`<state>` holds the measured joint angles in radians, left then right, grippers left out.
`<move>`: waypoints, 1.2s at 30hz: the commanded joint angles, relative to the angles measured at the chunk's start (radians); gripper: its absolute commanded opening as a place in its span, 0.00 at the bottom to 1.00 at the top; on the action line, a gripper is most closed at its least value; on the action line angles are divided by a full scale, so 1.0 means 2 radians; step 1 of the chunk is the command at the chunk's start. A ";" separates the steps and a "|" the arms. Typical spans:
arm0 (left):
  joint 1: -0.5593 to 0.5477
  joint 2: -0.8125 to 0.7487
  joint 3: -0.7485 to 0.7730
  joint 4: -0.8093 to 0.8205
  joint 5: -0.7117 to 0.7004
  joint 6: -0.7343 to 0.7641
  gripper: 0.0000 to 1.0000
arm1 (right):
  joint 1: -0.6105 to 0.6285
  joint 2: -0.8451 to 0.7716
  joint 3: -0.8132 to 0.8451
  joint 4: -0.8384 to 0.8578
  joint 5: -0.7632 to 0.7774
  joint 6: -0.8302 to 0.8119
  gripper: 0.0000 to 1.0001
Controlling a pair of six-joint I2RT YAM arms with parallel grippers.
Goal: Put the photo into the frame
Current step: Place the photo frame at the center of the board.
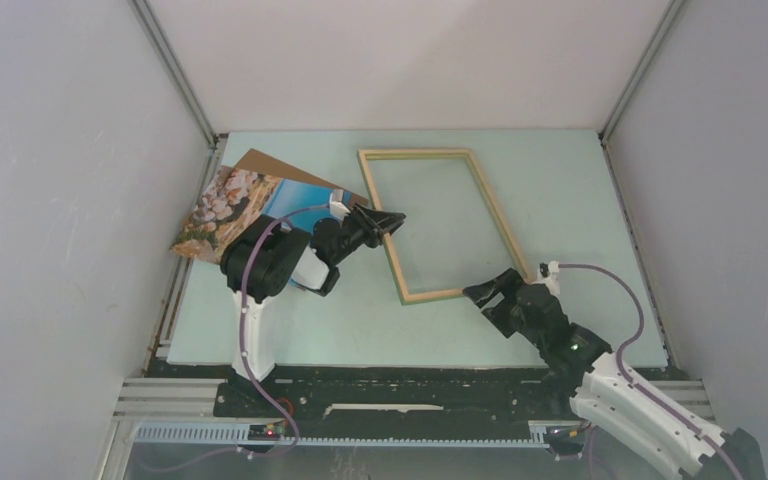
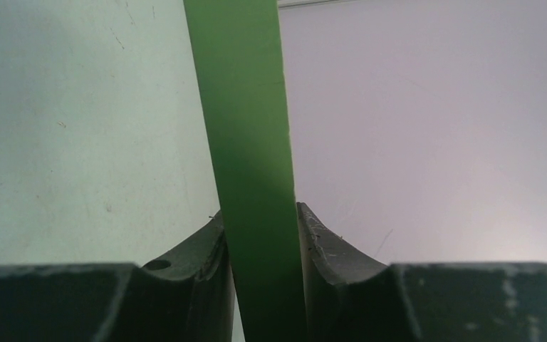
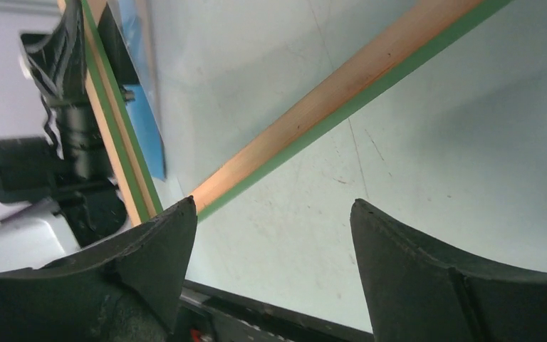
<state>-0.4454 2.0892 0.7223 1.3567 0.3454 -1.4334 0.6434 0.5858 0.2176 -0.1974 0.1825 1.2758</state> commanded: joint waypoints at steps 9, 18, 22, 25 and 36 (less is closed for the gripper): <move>0.027 -0.105 0.013 -0.221 0.020 0.067 0.63 | -0.006 0.016 0.204 -0.238 -0.021 -0.314 0.85; 0.026 -0.178 0.121 -0.615 -0.023 0.248 0.89 | -0.125 0.095 0.252 -0.180 -0.116 -0.353 0.86; 0.023 -0.175 0.186 -0.762 -0.053 0.317 0.94 | -0.185 0.156 0.262 -0.127 -0.167 -0.361 0.87; 0.022 -0.186 0.193 -0.812 -0.091 0.347 0.95 | -0.218 0.208 0.269 -0.094 -0.189 -0.366 0.86; 0.010 -0.241 0.170 -0.841 -0.130 0.386 0.95 | -0.362 0.382 0.349 -0.037 -0.274 -0.404 0.86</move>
<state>-0.4072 1.7054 1.0565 -0.2897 0.1322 -0.7174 -0.0147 1.2789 0.8291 -0.3626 -0.2562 0.5255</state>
